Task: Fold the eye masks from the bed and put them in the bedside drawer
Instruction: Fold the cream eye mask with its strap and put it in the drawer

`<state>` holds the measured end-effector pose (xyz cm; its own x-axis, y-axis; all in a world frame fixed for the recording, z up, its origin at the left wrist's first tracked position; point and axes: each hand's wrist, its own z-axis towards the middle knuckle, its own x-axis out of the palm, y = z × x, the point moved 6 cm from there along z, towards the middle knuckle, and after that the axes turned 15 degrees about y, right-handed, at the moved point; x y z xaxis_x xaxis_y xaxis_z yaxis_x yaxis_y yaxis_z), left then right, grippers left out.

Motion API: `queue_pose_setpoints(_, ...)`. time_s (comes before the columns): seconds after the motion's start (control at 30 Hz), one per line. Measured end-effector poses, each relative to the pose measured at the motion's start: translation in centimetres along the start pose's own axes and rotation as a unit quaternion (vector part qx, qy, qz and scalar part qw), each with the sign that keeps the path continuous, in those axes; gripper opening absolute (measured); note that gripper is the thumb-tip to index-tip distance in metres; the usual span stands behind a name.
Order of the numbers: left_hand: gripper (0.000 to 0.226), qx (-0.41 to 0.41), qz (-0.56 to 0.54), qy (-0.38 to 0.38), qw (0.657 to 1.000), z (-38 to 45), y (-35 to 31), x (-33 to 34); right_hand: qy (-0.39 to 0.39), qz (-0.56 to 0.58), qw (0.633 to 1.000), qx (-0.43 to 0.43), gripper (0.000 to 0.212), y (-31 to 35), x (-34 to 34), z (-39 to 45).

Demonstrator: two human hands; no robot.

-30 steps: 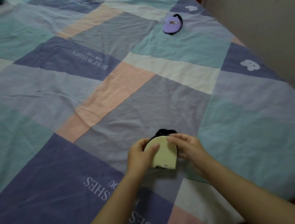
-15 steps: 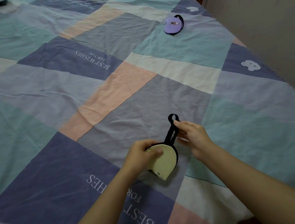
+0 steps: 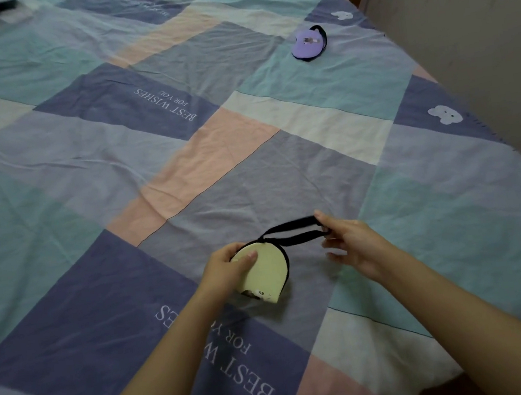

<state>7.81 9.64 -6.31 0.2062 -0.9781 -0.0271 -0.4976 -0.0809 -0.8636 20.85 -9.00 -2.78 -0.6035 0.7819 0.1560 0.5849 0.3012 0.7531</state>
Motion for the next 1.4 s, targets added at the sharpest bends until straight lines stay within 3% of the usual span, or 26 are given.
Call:
queue_pose_setpoints(0.17, 0.005, -0.014, 0.004, 0.032, 0.999, 0.1, 0.6, 0.6, 0.072, 0.255, 0.964, -0.033, 0.035, 0.1, 0.9, -0.1)
queue_pose_setpoints(0.37, 0.004, -0.017, 0.006, 0.017, 1.000, 0.2, 0.5, 0.1, 0.130, 0.173, 0.976, -0.008, 0.036, 1.1, 1.4, -1.1)
queue_pose_setpoints(0.5, 0.005, -0.020, 0.029, 0.062, 0.997, 0.0, 0.2, 0.8, 0.239, 0.330, 0.901, -0.146, 0.037, 3.0, 2.5, -2.0)
queue_pose_setpoints(0.57, 0.005, -0.027, 0.039, 0.106, 0.993, -0.1, 0.0, 1.9, 0.262, 0.321, 0.890, -0.190, 0.044, 3.5, 3.1, -1.9)
queue_pose_setpoints(0.63, 0.006, -0.034, 0.025, 0.165, 0.985, -0.4, -0.3, 3.0, 0.185, 0.161, 0.950, -0.193, 0.045, 3.5, 2.8, -1.0)
queue_pose_setpoints(0.67, 0.007, -0.035, 0.018, 0.192, 0.981, -0.6, -0.4, 3.3, 0.113, -0.001, 0.976, -0.185, 0.045, 3.5, 2.3, -0.7)
queue_pose_setpoints(0.7, 0.009, -0.033, 0.014, 0.212, 0.977, -0.7, -0.6, 3.3, 0.038, -0.198, 0.965, -0.168, 0.046, 3.8, 1.9, -0.7)
queue_pose_setpoints(0.73, 0.011, -0.027, 0.007, 0.222, 0.975, -0.9, -0.8, 3.2, -0.010, -0.404, 0.903, -0.143, 0.052, 4.1, 1.6, -0.7)
queue_pose_setpoints(0.77, 0.014, -0.019, -0.003, 0.219, 0.976, -0.9, -1.0, 2.8, -0.030, -0.567, 0.815, -0.114, 0.060, 4.1, 1.4, -0.6)
queue_pose_setpoints(0.8, 0.015, -0.011, -0.017, 0.200, 0.980, -0.8, -1.1, 2.1, -0.028, -0.650, 0.755, -0.088, 0.071, 3.8, 1.0, -0.5)
queue_pose_setpoints(0.83, 0.015, -0.007, -0.026, 0.169, 0.985, -0.7, -1.1, 1.3, -0.010, -0.661, 0.747, -0.067, 0.080, 3.5, 0.4, -0.4)
queue_pose_setpoints(0.87, 0.014, -0.006, -0.031, 0.135, 0.990, -0.5, -1.0, 0.5, 0.019, -0.610, 0.790, -0.062, 0.084, 3.2, -0.1, -0.6)
queue_pose_setpoints(0.93, 0.012, -0.010, -0.049, 0.090, 0.995, -0.4, -0.6, -0.3, 0.108, -0.397, 0.908, -0.078, 0.087, 2.8, -0.1, -1.2)
queue_pose_setpoints(1.0, 0.012, -0.019, -0.078, 0.073, 0.994, -0.4, -0.3, -0.2, 0.203, -0.152, 0.962, -0.099, 0.086, 2.8, 1.0, -1.7)
queue_pose_setpoints(1.07, 0.013, -0.037, -0.077, 0.086, 0.993, -0.6, 0.1, 0.5, 0.252, 0.040, 0.958, -0.134, 0.081, 3.3, 1.8, -2.0)
queue_pose_setpoints(1.2, 0.010, -0.063, -0.024, 0.174, 0.982, -1.4, 0.5, 2.9, 0.280, 0.278, 0.896, -0.205, 0.071, 4.8, 3.3, -2.3)
queue_pose_setpoints(1.27, 0.011, -0.064, -0.038, 0.213, 0.974, -1.8, 0.3, 3.7, 0.266, 0.306, 0.887, -0.220, 0.064, 4.7, 3.5, -1.9)
queue_pose_setpoints(1.3, 0.013, -0.062, -0.050, 0.228, 0.970, -2.0, 0.1, 3.8, 0.236, 0.261, 0.910, -0.217, 0.060, 4.5, 3.5, -1.5)
queue_pose_setpoints(1.37, 0.017, -0.052, -0.072, 0.245, 0.965, -2.3, -0.4, 3.5, 0.125, 0.005, 0.973, -0.192, 0.049, 3.8, 2.7, -1.1)
queue_pose_setpoints(1.4, 0.019, -0.047, -0.090, 0.241, 0.965, -2.4, -0.6, 3.2, 0.068, -0.144, 0.972, -0.174, 0.041, 3.6, 2.3, -1.1)
